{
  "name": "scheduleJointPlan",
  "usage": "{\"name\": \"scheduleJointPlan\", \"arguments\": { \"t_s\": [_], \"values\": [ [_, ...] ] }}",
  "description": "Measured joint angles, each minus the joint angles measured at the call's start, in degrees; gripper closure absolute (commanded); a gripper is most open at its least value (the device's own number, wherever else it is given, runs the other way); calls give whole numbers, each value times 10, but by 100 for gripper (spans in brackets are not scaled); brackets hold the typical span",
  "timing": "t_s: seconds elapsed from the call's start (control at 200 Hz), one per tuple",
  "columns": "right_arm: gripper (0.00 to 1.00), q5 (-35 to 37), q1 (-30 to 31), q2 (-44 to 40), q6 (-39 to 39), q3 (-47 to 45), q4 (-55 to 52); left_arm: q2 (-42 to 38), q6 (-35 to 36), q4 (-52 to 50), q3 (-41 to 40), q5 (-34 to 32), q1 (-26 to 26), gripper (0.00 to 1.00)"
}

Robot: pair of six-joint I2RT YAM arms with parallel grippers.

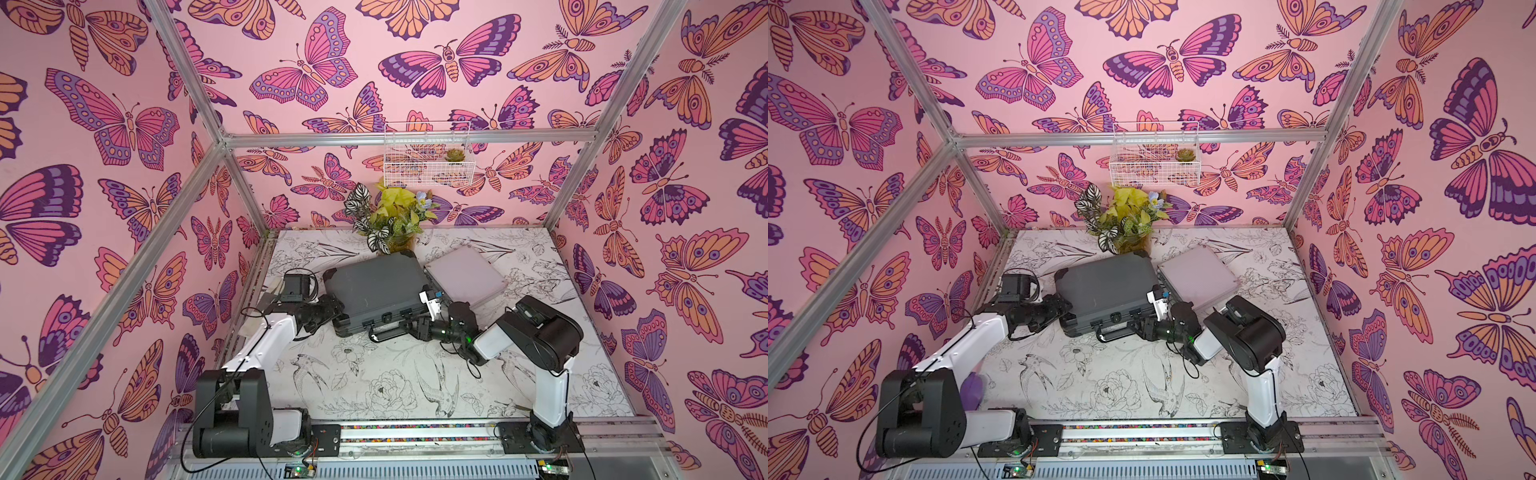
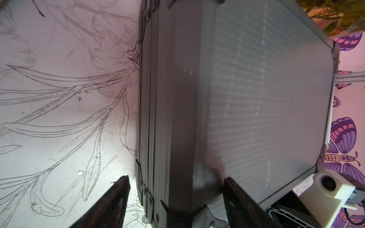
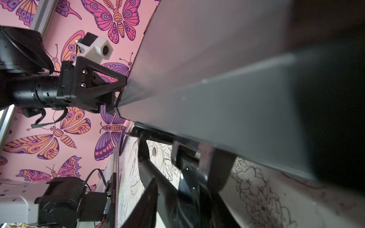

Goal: Open the poker set cases
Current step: Open the fastener on the poker set case.

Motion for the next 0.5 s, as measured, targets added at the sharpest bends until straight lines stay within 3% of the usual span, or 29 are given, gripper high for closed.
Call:
{"name": "scheduleJointPlan", "arguments": {
  "t_s": [0.305, 0.501],
  "values": [
    [74, 13, 2, 0, 20, 0, 8, -34, 95, -37, 36, -52, -10, 24],
    [70, 16, 2, -1, 20, 0, 4, -57, 189, -36, 76, -81, -64, 24]
  ]
}}
